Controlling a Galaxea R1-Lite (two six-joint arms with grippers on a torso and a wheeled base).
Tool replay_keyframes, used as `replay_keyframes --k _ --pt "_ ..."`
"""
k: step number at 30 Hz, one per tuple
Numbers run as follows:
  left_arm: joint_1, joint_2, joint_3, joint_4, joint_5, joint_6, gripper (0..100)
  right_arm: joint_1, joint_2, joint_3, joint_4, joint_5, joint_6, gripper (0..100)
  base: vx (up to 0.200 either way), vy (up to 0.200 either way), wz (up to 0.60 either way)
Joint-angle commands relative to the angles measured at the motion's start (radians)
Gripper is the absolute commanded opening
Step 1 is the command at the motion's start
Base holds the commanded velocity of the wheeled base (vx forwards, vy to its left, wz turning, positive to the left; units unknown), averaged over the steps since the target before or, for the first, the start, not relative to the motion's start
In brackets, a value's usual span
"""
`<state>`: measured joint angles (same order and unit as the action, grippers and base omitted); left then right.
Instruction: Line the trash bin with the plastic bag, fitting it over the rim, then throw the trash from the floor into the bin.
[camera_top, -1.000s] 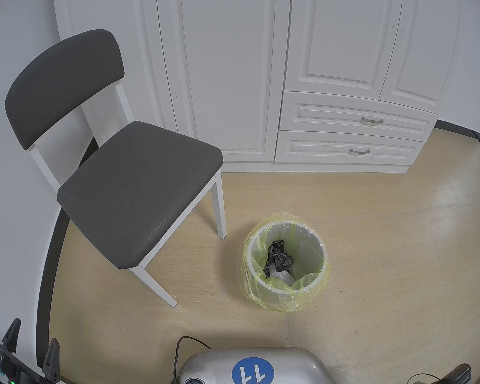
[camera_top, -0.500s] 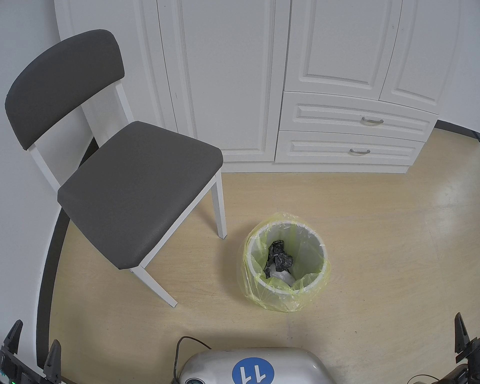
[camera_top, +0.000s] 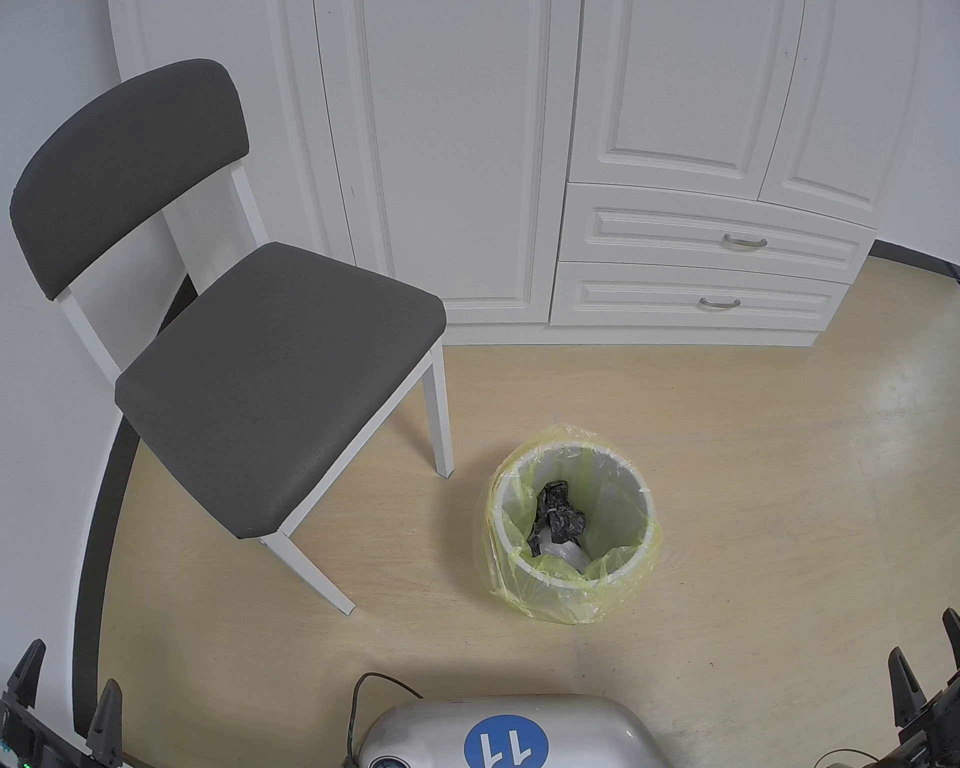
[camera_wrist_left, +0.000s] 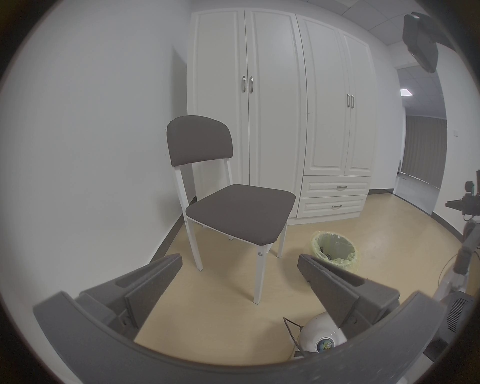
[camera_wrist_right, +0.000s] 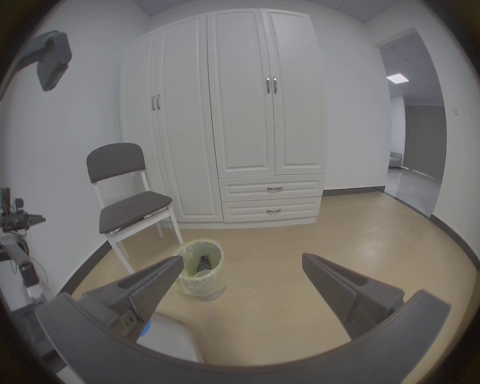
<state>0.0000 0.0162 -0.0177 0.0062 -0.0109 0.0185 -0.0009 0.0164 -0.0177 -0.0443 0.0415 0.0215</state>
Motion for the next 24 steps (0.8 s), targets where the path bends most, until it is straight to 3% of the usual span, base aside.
replay_keyframes --k 1,5,16,24 --pt "0.000 -0.016 0.016 -0.002 0.000 -0.002 100 0.001 -0.016 0.018 0.001 -0.015 -0.044 100 0.000 0.000 0.00" --pt "0.000 -0.016 0.016 -0.002 0.000 -0.002 100 0.001 -0.015 0.018 0.018 -0.066 -0.020 100 0.000 0.000 0.00" --pt "0.000 -0.016 0.016 -0.002 0.000 0.001 100 0.001 -0.015 0.015 0.046 -0.051 -0.046 100 0.000 0.000 0.00" --pt "0.000 -0.016 0.016 -0.002 0.000 -0.006 100 0.002 -0.016 0.018 0.046 -0.057 -0.009 100 0.000 0.000 0.00"
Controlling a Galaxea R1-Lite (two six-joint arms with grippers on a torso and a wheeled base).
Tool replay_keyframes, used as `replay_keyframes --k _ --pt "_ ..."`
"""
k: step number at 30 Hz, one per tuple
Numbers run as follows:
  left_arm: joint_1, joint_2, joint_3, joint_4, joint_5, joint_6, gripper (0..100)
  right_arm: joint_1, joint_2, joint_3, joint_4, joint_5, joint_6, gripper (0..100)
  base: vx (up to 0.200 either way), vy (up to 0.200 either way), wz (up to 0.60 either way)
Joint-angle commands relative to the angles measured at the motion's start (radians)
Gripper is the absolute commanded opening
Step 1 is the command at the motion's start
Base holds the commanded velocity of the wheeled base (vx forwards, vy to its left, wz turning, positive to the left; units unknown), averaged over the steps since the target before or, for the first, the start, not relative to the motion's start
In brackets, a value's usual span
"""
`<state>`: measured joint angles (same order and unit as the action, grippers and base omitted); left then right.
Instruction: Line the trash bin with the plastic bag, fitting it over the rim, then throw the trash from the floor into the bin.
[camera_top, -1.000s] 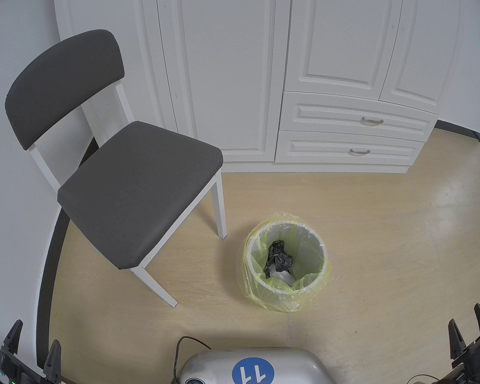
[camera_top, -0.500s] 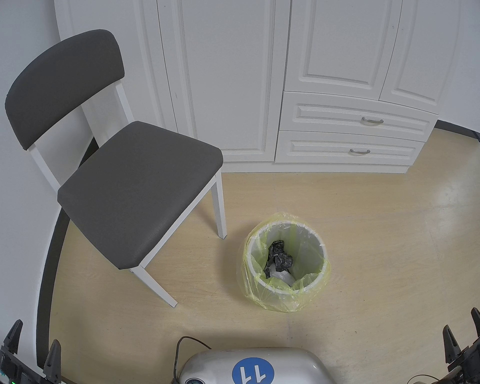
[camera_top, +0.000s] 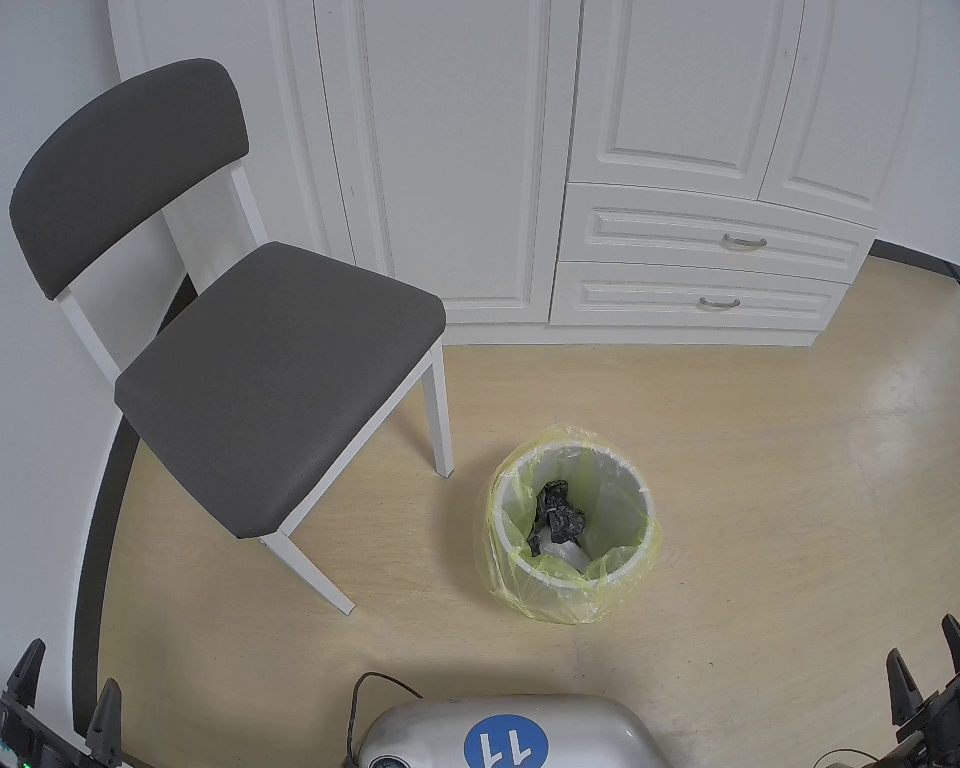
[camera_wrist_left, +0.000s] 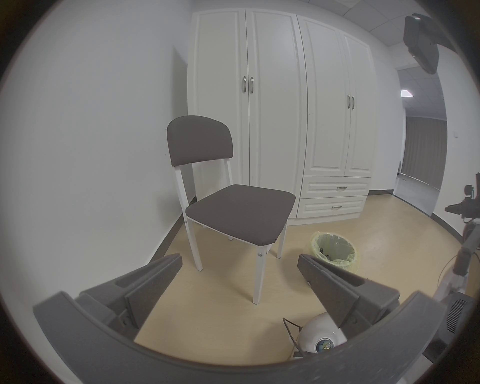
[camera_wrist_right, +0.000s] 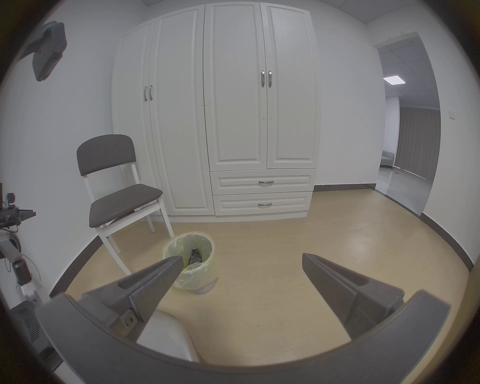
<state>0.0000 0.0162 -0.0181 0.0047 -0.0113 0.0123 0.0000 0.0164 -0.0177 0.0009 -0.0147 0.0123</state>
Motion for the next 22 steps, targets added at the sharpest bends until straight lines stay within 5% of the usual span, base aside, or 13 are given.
replay_keyframes --k 1,22 --pt "0.000 -0.016 0.017 0.000 -0.001 0.003 100 0.002 -0.016 0.016 0.001 -0.002 -0.003 100 0.000 0.000 0.00" --pt "0.000 -0.016 0.017 -0.003 0.001 0.003 100 0.002 -0.016 0.016 0.001 -0.002 -0.003 100 0.000 0.000 0.00"
